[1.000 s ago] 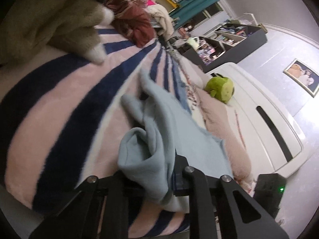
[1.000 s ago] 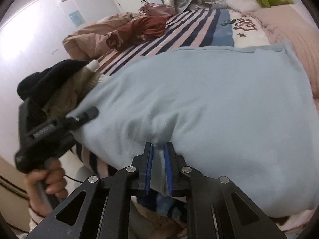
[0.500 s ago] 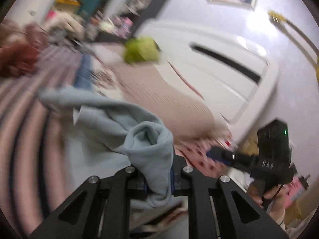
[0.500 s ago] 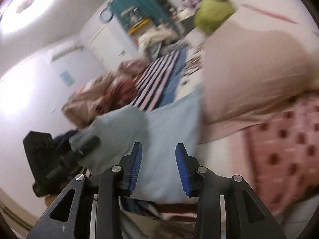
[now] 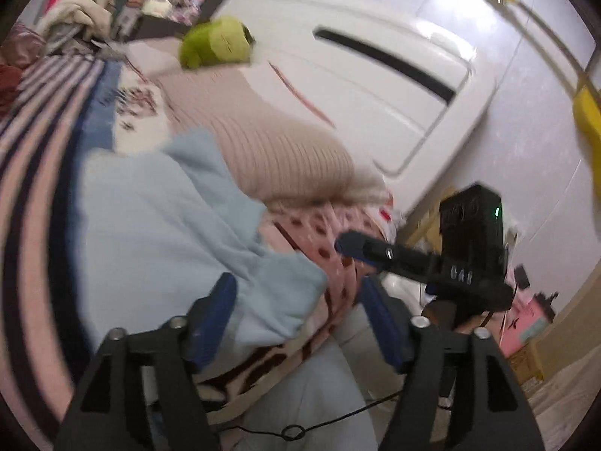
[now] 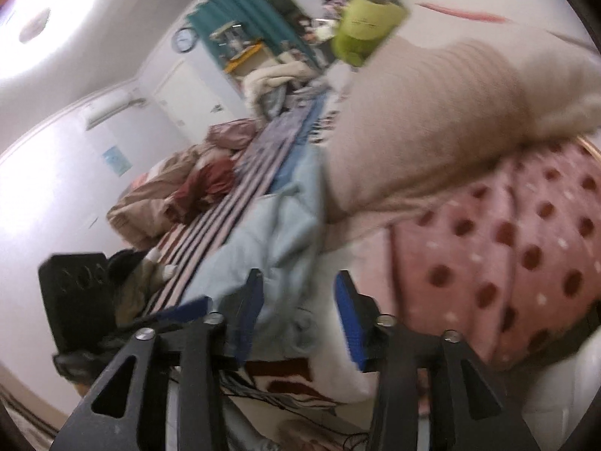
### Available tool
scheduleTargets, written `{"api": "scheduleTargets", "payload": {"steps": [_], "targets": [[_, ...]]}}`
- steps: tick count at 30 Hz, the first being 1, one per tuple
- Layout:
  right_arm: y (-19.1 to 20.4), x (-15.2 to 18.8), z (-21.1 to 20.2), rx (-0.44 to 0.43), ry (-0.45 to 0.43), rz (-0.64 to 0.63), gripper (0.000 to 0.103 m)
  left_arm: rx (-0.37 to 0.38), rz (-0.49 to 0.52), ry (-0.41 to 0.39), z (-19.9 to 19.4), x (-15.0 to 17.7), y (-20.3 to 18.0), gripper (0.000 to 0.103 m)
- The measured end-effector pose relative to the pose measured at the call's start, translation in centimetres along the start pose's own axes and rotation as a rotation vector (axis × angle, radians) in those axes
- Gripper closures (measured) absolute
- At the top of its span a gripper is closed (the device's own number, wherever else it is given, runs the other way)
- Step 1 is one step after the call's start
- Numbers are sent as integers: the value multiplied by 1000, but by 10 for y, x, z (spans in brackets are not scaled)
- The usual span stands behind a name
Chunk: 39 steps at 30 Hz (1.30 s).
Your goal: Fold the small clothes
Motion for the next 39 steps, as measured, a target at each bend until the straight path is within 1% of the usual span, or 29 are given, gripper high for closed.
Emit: {"api": "scheduleTargets", "payload": {"steps": [1, 3, 5, 6, 7, 8, 9, 10, 11, 12, 13, 14, 15, 17, 18, 19, 21, 22, 24, 25, 27, 28, 29, 31, 32, 33, 35, 37, 39], "targets": [[13, -2, 6, -17, 3, -30, 54, -29, -9, -18, -9, -1, 6, 30], [32, -2, 19, -50, 22, -85, 53, -123, -27, -41, -22, -1, 21, 28], [44, 0, 36, -32, 52, -112, 53, -186, -73, -38, -27, 2, 40, 28], [46, 2, 46, 4, 71, -113, 53, -206, -106, -37, -28, 6, 50, 28], [45, 6, 54, 74, 88, -114, 53, -214, -135, -40, -30, 11, 59, 28], [42, 11, 62, 175, 106, -125, 53, -210, -158, -43, -31, 14, 67, 28], [39, 16, 67, 233, 124, -139, 53, -203, -171, -44, -34, 20, 72, 28], [35, 22, 72, 268, 157, -149, 54, -198, -182, -46, -35, 23, 77, 28], [32, 26, 74, 266, 187, -146, 54, -197, -191, -47, -36, 25, 81, 28], [28, 28, 72, 244, 211, -128, 54, -205, -198, -46, -37, 26, 88, 28], [27, 25, 69, 238, 213, -121, 54, -213, -201, -47, -38, 25, 90, 28], [27, 21, 65, 237, 201, -125, 53, -221, -204, -51, -38, 25, 93, 28], [30, 12, 56, 235, 167, -140, 53, -225, -203, -56, -38, 24, 94, 28], [38, -6, 44, 198, 113, -162, 53, -237, -199, -79, -40, 20, 95, 28], [43, -21, 43, 171, 100, -167, 53, -243, -194, -82, -41, 20, 95, 28], [46, -30, 45, 166, 99, -172, 53, -246, -191, -86, -43, 19, 96, 28], [56, -54, 62, 162, 115, -218, 53, -243, -196, -99, -46, 17, 97, 28], [59, -64, 77, 155, 141, -234, 53, -237, -201, -103, -48, 17, 98, 28], [60, -77, 113, 113, 238, -242, 53, -233, -202, -107, -50, 17, 98, 28], [58, -80, 131, 111, 284, -241, 56, -236, -201, -108, -50, 18, 98, 28], [56, -79, 160, 126, 356, -254, 72, -235, -202, -101, -51, 21, 99, 28], [56, -77, 171, 116, 376, -266, 86, -233, -204, -96, -50, 22, 100, 28], [57, -76, 175, 99, 388, -276, 97, -229, -206, -89, -48, 24, 102, 28], [57, -74, 173, 89, 369, -282, 101, -221, -208, -74, -45, 26, 104, 28], [57, -76, 169, 94, 343, -278, 102, -211, -206, -64, -42, 26, 104, 28], [57, -79, 159, 118, 302, -279, 102, -202, -204, -58, -40, 26, 104, 28], [54, -84, 140, 154, 248, -282, 103, -170, -200, -46, -34, 24, 104, 28], [47, -88, 126, 192, 224, -272, 103, -117, -200, -33, -25, 22, 103, 24], [36, -87, 119, 216, 237, -248, 103, -78, -202, -7, -12, 21, 104, 23]]}}
Point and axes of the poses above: each gripper's, at about its wrist camera, not at the fingertips, and z roughly the way its jaws point, y to its left, x to its underside, the point moved 1 cm from there along z, roughly the way its jaws point, and after that the axes turned 7 degrees about y, right-handed, at the moved point
